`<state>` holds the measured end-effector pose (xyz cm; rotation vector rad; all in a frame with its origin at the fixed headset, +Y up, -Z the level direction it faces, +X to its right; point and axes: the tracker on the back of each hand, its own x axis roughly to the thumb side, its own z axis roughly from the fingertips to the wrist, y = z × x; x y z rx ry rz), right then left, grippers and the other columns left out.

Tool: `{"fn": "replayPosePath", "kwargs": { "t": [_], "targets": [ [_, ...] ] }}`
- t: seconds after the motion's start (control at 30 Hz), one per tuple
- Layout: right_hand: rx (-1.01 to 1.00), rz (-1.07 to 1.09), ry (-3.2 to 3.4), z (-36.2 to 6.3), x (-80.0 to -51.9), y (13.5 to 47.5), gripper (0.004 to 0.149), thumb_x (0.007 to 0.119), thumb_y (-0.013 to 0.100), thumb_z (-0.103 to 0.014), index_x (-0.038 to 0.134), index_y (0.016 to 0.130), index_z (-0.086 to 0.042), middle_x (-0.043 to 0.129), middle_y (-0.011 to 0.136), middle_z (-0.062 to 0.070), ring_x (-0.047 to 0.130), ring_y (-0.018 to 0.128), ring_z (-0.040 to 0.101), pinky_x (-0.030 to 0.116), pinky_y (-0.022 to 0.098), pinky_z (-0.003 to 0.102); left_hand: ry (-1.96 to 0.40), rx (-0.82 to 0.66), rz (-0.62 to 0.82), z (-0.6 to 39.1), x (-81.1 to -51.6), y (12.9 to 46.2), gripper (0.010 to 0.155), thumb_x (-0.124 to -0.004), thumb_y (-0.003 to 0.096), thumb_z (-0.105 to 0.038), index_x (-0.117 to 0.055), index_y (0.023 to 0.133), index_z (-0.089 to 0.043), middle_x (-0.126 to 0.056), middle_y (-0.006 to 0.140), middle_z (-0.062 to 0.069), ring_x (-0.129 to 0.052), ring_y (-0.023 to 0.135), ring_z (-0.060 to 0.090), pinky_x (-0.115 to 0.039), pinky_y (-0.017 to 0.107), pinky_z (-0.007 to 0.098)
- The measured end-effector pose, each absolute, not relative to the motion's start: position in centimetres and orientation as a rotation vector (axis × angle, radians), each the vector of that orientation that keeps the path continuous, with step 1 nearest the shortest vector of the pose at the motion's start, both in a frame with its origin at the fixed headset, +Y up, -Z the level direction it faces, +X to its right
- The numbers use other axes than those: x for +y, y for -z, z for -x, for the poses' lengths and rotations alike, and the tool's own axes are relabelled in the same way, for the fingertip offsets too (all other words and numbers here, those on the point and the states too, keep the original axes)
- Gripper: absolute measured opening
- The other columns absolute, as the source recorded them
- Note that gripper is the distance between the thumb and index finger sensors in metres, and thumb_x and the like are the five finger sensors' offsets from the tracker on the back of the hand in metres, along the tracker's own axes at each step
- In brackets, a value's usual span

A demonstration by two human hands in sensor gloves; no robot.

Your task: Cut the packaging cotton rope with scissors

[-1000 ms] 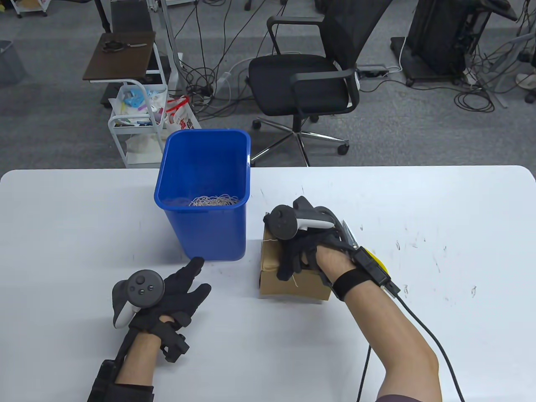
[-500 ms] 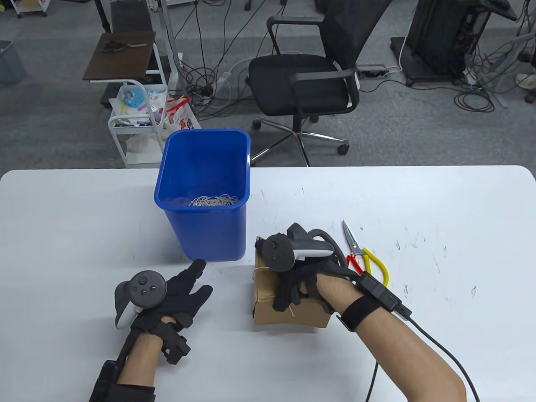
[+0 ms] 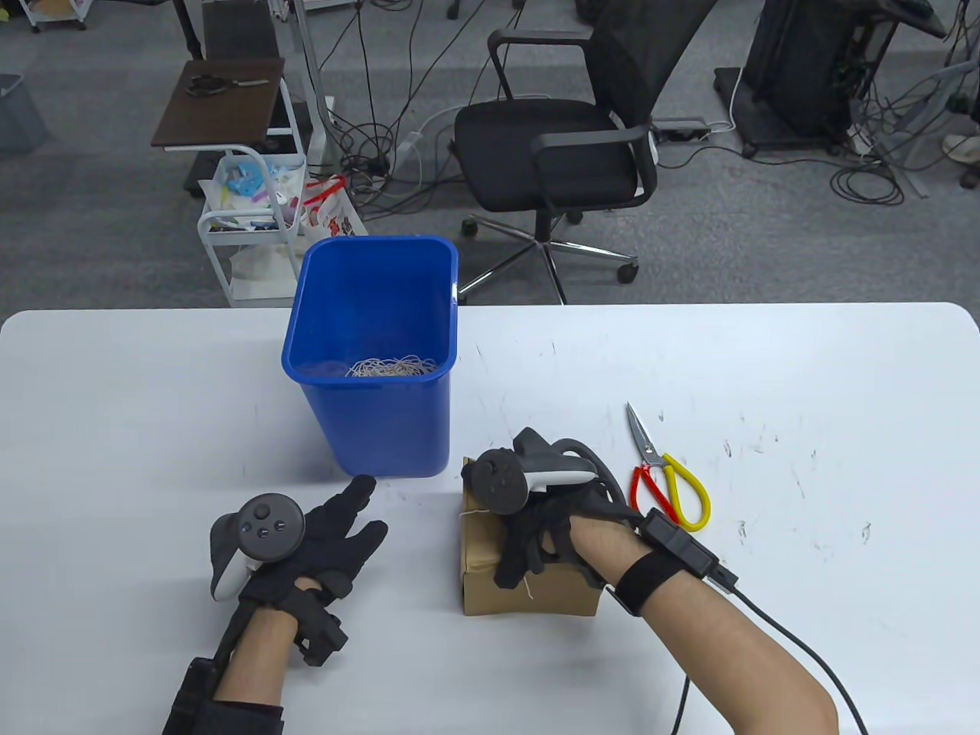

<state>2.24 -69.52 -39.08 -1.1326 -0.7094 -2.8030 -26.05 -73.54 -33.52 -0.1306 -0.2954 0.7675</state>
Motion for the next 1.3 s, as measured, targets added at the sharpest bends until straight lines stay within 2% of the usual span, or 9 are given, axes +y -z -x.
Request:
{"fn": "replayPosePath", "kwargs": {
  "t": [0.2,0.33,0.4,0.5,0.67,0.77,0.9,1.07,1.3],
  "targets": [
    [-0.678,1.121,2.836,-2.9,-69.3,38.4,0.131,0.087,0.028,-0.074,0.006,0.107,-0.01,0.002,0.109,0.037,0.013,0.095,0.071,0.021,0.061,0.088,-0.762,-0.303,0.133,26.0,-73.5,33.5,0.079,-0.066,0.0494,-0.066,-0.045,0.114,-0.026,-0.063,0.113,0.018,-0.07,0.099,0.047,-0.057,0.071,0.068],
    [-0.592,1.176,2.938,-4.3,-67.7,37.6,0.127,0.086,0.029,-0.073,0.011,0.108,-0.009,0.005,0.111,0.032,0.015,0.096,0.069,0.024,0.061,0.087,-0.769,-0.304,0.128,26.1,-73.5,33.5,0.078,-0.066,0.0494,-0.066,-0.045,0.114,-0.026,-0.063,0.113,0.018,-0.07,0.098,0.047,-0.057,0.071,0.068],
    [-0.437,1.206,3.034,-5.6,-66.4,37.2,0.124,0.087,0.029,-0.071,0.017,0.109,-0.007,0.013,0.112,0.032,0.024,0.097,0.067,0.03,0.063,0.086,-0.771,-0.306,0.126,26.1,-73.5,33.5,0.079,-0.066,0.0495,-0.066,-0.045,0.114,-0.027,-0.063,0.113,0.017,-0.07,0.099,0.047,-0.057,0.071,0.068],
    [-0.041,1.163,3.176,-8.7,-64.8,36.9,0.113,0.086,0.032,-0.067,0.031,0.108,-0.003,0.031,0.112,0.031,0.047,0.094,0.064,0.046,0.063,0.082,-0.77,-0.309,0.123,26.0,-73.6,33.5,0.078,-0.066,0.0496,-0.066,-0.045,0.114,-0.027,-0.063,0.113,0.018,-0.07,0.099,0.047,-0.057,0.071,0.068],
    [0.274,0.946,3.404,-14.5,-64.9,37.3,0.091,0.082,0.041,-0.056,0.048,0.103,0.003,0.053,0.105,0.033,0.073,0.081,0.058,0.064,0.058,0.073,-0.772,-0.316,0.118,25.8,-73.6,33.5,0.078,-0.066,0.0495,-0.066,-0.045,0.114,-0.027,-0.063,0.113,0.017,-0.07,0.099,0.047,-0.057,0.071,0.068],
    [0.352,0.803,3.516,-17.7,-66.3,37.9,0.081,0.08,0.044,-0.05,0.056,0.099,0.004,0.063,0.1,0.034,0.082,0.072,0.056,0.071,0.053,0.071,-0.776,-0.312,0.12,25.8,-73.7,33.5,0.078,-0.066,0.0495,-0.066,-0.045,0.114,-0.027,-0.063,0.113,0.017,-0.07,0.098,0.047,-0.057,0.071,0.068],
    [0.334,0.598,3.568,-20.4,-68.4,38.7,0.076,0.078,0.045,-0.047,0.06,0.097,0.005,0.067,0.096,0.034,0.086,0.068,0.056,0.072,0.049,0.07,-0.777,-0.311,0.124,25.8,-73.8,33.5,0.078,-0.066,0.0497,-0.066,-0.045,0.114,-0.027,-0.063,0.113,0.017,-0.07,0.098,0.047,-0.057,0.071,0.068],
    [0.167,0.317,3.413,-21.9,-71.9,39.7,0.075,0.082,0.045,-0.047,0.065,0.095,0.007,0.072,0.093,0.036,0.086,0.065,0.058,0.07,0.05,0.072,-0.769,-0.297,0.122,25.8,-73.8,33.4,0.078,-0.066,0.0497,-0.066,-0.045,0.114,-0.027,-0.064,0.112,0.017,-0.071,0.098,0.047,-0.058,0.071,0.068],
    [-0.03,0.189,3.061,-20.3,-74.9,40.7,0.083,0.08,0.041,-0.061,0.07,0.093,0.003,0.08,0.089,0.032,0.092,0.061,0.053,0.073,0.049,0.07,-0.759,-0.299,0.137,25.6,-74.0,33.5,0.077,-0.066,0.0497,-0.065,-0.045,0.114,-0.027,-0.064,0.112,0.018,-0.071,0.097,0.047,-0.058,0.071,0.068]
  ]
}}
